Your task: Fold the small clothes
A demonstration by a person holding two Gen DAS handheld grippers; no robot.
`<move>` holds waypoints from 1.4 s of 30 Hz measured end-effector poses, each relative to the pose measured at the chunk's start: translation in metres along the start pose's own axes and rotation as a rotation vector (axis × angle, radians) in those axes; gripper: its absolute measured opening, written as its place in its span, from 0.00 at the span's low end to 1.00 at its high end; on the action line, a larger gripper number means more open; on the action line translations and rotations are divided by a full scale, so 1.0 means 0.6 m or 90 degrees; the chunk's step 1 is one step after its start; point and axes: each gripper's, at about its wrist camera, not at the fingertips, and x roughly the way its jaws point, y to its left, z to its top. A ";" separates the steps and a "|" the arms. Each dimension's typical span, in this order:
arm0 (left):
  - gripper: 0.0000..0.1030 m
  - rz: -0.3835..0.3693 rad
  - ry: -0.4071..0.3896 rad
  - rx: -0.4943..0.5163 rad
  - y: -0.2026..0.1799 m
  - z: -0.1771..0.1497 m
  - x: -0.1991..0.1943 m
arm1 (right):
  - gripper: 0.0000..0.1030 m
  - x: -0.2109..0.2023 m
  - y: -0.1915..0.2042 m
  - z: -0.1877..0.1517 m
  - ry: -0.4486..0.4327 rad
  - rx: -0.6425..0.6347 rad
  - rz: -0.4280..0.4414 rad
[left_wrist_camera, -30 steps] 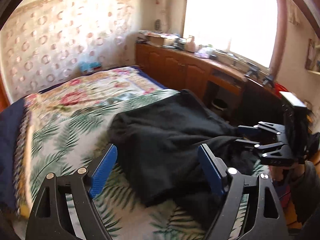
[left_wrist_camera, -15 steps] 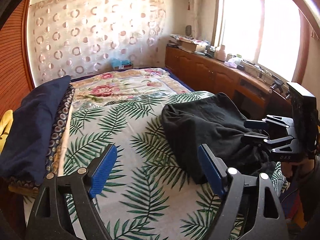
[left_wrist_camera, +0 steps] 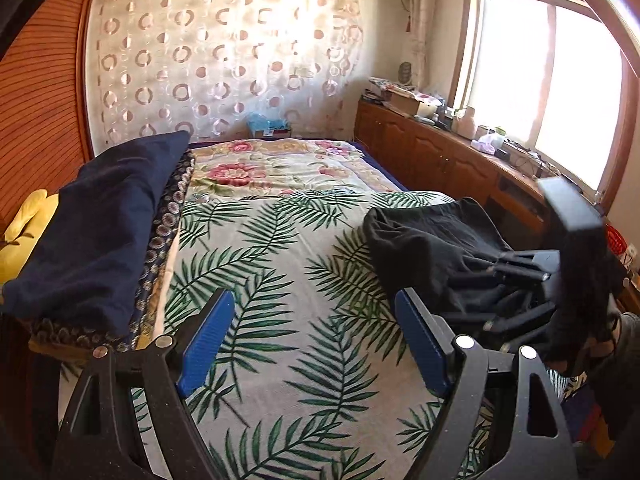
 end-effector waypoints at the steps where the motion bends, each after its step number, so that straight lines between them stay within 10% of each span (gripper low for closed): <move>1: 0.81 0.001 0.000 -0.001 0.003 -0.001 -0.001 | 0.52 0.010 0.001 -0.002 0.014 -0.006 0.008; 16: 0.81 -0.006 0.012 -0.001 -0.003 -0.014 0.007 | 0.62 0.052 0.017 -0.008 0.069 -0.078 -0.032; 18: 0.81 -0.007 0.014 0.000 -0.004 -0.016 0.009 | 0.46 0.054 0.023 -0.008 0.062 -0.078 -0.045; 20: 0.81 -0.007 0.016 0.001 -0.004 -0.018 0.009 | 0.10 0.049 0.027 -0.007 0.060 -0.086 -0.076; 24: 0.81 -0.011 0.022 0.002 -0.008 -0.023 0.014 | 0.09 0.008 0.005 0.016 0.027 -0.063 -0.063; 33: 0.81 -0.021 0.029 0.008 -0.021 -0.025 0.019 | 0.09 -0.095 -0.162 0.099 -0.049 0.019 -0.209; 40: 0.81 -0.036 0.041 0.018 -0.040 -0.032 0.030 | 0.10 -0.047 -0.320 0.088 0.035 0.138 -0.326; 42: 0.81 -0.040 0.047 0.024 -0.047 -0.035 0.034 | 0.24 -0.025 -0.339 0.069 0.070 0.167 -0.349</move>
